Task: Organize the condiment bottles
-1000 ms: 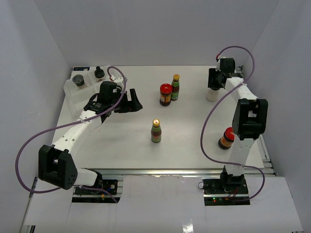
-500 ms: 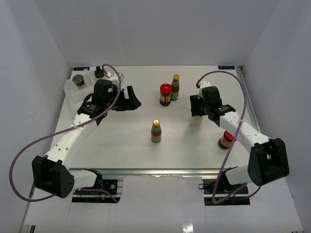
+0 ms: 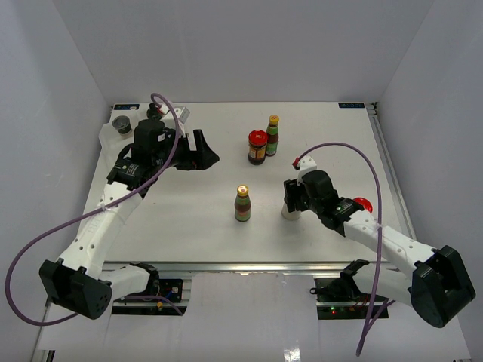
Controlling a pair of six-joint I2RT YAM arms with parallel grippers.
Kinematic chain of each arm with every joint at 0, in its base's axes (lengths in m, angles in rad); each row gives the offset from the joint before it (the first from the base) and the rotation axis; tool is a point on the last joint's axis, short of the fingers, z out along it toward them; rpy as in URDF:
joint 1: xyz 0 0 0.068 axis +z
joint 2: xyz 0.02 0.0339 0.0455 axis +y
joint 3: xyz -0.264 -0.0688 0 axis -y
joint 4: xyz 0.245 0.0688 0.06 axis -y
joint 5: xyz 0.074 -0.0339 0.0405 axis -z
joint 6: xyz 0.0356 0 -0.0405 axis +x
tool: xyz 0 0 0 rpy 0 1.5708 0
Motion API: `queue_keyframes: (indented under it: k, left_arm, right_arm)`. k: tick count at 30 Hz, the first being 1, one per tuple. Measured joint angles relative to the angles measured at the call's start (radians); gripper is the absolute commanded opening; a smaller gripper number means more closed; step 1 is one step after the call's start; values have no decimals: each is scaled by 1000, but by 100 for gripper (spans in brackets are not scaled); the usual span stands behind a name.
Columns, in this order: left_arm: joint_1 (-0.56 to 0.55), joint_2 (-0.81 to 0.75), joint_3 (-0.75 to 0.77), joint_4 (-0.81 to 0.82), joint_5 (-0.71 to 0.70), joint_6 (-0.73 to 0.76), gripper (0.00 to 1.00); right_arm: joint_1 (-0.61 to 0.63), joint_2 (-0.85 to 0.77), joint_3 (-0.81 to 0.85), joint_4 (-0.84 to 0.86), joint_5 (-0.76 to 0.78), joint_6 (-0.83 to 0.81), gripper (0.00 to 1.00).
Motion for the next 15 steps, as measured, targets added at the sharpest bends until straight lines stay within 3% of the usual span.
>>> queue_keyframes:
  k: [10, 11, 15]
  left_arm:
    - [-8, 8, 50, -29, 45, 22, 94]
    - [-12, 16, 64, -38, 46, 27, 94]
    - [-56, 82, 145, -69, 33, 46, 94]
  right_arm:
    - [76, -39, -51, 52, 78, 39, 95]
    - [76, -39, -51, 52, 85, 41, 98]
    - [76, -40, -43, 39, 108, 44, 93]
